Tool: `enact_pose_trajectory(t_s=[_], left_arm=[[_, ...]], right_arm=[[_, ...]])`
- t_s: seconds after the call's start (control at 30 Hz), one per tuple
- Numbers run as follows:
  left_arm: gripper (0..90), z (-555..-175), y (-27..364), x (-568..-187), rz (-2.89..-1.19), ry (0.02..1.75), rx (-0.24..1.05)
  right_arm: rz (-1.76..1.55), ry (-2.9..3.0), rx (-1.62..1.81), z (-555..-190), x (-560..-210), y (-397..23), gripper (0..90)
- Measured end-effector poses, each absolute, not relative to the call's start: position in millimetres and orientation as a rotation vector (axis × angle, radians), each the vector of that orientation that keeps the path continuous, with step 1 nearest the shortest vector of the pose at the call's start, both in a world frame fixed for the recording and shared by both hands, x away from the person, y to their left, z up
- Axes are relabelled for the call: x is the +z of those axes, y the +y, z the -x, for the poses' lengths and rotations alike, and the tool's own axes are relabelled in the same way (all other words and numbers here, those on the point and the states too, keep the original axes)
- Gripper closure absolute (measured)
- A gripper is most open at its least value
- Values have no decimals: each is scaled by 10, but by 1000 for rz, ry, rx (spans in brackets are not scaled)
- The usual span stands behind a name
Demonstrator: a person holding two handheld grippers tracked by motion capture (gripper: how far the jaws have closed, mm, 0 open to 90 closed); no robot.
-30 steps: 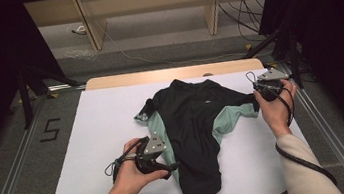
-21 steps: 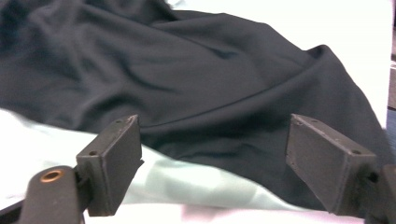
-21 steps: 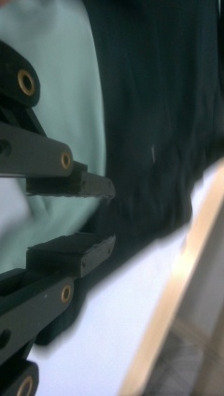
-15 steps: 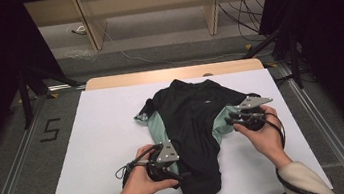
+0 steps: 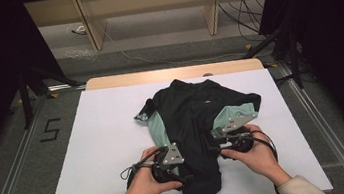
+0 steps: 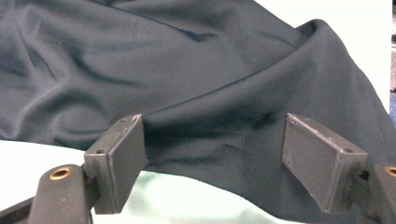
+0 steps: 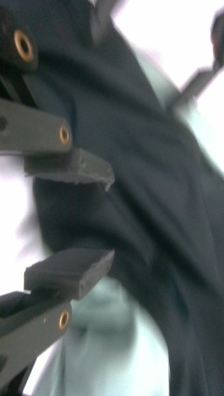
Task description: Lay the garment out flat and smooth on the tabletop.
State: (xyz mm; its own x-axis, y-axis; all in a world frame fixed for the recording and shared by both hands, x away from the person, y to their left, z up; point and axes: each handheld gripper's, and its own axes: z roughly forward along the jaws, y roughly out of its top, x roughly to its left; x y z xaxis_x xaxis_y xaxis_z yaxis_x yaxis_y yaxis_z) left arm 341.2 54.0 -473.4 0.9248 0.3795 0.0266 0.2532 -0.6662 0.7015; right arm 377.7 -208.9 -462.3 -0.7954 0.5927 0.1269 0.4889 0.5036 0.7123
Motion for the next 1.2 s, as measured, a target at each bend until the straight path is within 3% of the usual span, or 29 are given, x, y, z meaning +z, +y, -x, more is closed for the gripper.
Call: enact_pose_trajectory(t_s=[0.13,0.37,0.43,0.97,1.07,1.17,1.2], left_arm=[[217,-3406,526,-4752,-2347,437,224],[224,-3419,532,-4747,-2336,438,229],[224,-3419,534,-4736,-2330,441,230],[245,-3350,371,-4765,-2328,358,169],[284,-3347,320,-4819,-2366,338,171],[402,-3350,300,-4834,-2392,318,203],[402,-3352,298,-4831,-2399,317,199]], right_arm=[[-838,2748,1119,-3727,-4713,-1948,550],[-749,2861,942,-3734,-4764,-1835,838],[-748,2867,927,-3737,-4747,-1836,886],[-870,2757,1258,-3922,-4645,-1637,900],[-899,2735,1306,-3978,-4635,-1625,900],[-907,2728,1323,-4018,-4633,-1575,900],[-906,2731,1322,-4028,-4636,-1552,900]])
